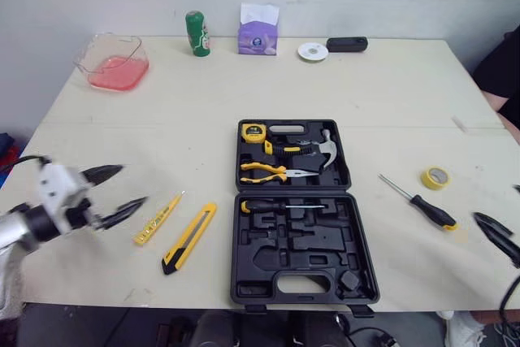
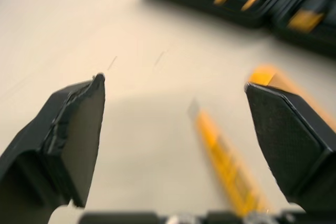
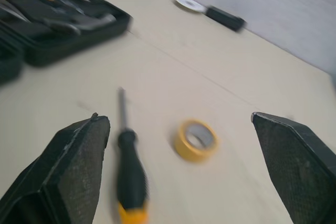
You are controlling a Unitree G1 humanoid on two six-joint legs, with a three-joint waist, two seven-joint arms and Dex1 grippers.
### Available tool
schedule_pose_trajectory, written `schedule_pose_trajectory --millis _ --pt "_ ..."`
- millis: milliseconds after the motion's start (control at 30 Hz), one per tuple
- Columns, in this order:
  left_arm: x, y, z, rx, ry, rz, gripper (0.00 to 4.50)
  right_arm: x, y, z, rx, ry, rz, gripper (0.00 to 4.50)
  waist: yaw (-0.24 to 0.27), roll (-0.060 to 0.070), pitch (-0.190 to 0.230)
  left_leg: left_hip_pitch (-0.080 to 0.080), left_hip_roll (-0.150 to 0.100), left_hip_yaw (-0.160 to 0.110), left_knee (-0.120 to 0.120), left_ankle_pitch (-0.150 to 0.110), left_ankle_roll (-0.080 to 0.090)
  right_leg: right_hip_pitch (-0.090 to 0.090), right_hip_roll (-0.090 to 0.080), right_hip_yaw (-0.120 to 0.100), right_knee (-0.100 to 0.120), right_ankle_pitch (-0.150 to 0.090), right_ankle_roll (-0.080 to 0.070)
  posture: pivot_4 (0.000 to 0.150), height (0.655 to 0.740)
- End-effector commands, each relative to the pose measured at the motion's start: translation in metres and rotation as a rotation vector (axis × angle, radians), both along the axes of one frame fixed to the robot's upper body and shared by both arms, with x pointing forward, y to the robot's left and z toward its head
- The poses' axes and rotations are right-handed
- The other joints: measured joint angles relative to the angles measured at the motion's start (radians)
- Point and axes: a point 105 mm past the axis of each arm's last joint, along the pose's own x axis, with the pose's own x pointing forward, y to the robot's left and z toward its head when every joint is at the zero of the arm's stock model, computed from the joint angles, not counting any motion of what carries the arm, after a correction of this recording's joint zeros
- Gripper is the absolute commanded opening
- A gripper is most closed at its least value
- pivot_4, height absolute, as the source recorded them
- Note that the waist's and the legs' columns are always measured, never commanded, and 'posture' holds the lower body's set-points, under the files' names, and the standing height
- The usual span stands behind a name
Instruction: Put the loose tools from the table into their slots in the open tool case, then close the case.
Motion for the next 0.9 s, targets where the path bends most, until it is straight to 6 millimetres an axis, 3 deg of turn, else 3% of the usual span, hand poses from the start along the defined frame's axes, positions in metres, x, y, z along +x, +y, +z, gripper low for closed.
schedule_pose_trajectory --millis 33,100,167,333,533,700,900 --pt "-0.015 0.036 0.008 0.015 -0.062 0.161 4.4 -0.018 -0.026 0.002 -0.025 -0.044 -0.117 4.5 -0.002 0.0 0.0 0.0 0.0 0.0 0.0 -0.002 -0.004 0.0 -0.001 0.0 0.0 0.0 0.0 0.15 0.74" --pt "-0.037 0.071 -0.001 -0.008 -0.047 0.332 4.4 -0.038 -0.051 -0.007 -0.017 -0.024 -0.237 4.5 -0.006 0.0 0.0 0.0 0.0 0.0 -0.001 -0.002 -0.004 0.0 -0.002 0.0 0.0 0.001 -0.001 0.15 0.74" --pt "-0.055 0.094 -0.011 -0.038 -0.018 0.455 4.4 -0.056 -0.069 -0.014 -0.008 -0.014 -0.335 4.5 -0.011 0.001 0.0 0.002 -0.001 0.0 -0.008 -0.002 -0.004 0.0 -0.002 0.0 -0.004 0.0 -0.002 0.15 0.74" --pt "-0.081 0.125 -0.02 -0.095 -0.026 0.621 4.4 -0.083 -0.091 -0.024 0.013 -0.001 -0.466 4.5 -0.024 0.0 0.0 0.004 0.0 0.0 -0.012 0.0 -0.01 0.0 -0.002 -0.003 -0.006 -0.001 -0.004 0.15 0.74" --pt "-0.079 0.127 -0.022 -0.098 -0.027 0.623 4.4 -0.091 -0.098 -0.032 0.026 0.022 -0.497 4.5 -0.027 0.001 -0.001 0.005 0.0 0.0 -0.011 -0.001 -0.007 0.0 -0.003 -0.002 -0.005 0.001 -0.004 0.15 0.74" --pt "-0.06 0.116 -0.014 -0.119 -0.057 0.56 4.4 -0.09 -0.103 -0.038 0.065 0.025 -0.519 4.5 -0.03 0.001 -0.001 0.005 0.0 0.0 -0.012 0.0 -0.007 0.0 -0.003 -0.002 -0.004 0.001 -0.005 0.15 0.74" --pt "-0.037 0.086 0.004 -0.133 -0.098 0.409 4.4 -0.069 -0.072 -0.042 0.119 -0.01 -0.38 4.5 -0.03 0.001 -0.001 0.005 0.0 0.0 -0.013 0.002 -0.011 0.0 -0.003 -0.002 -0.004 0.001 -0.005 0.15 0.74"
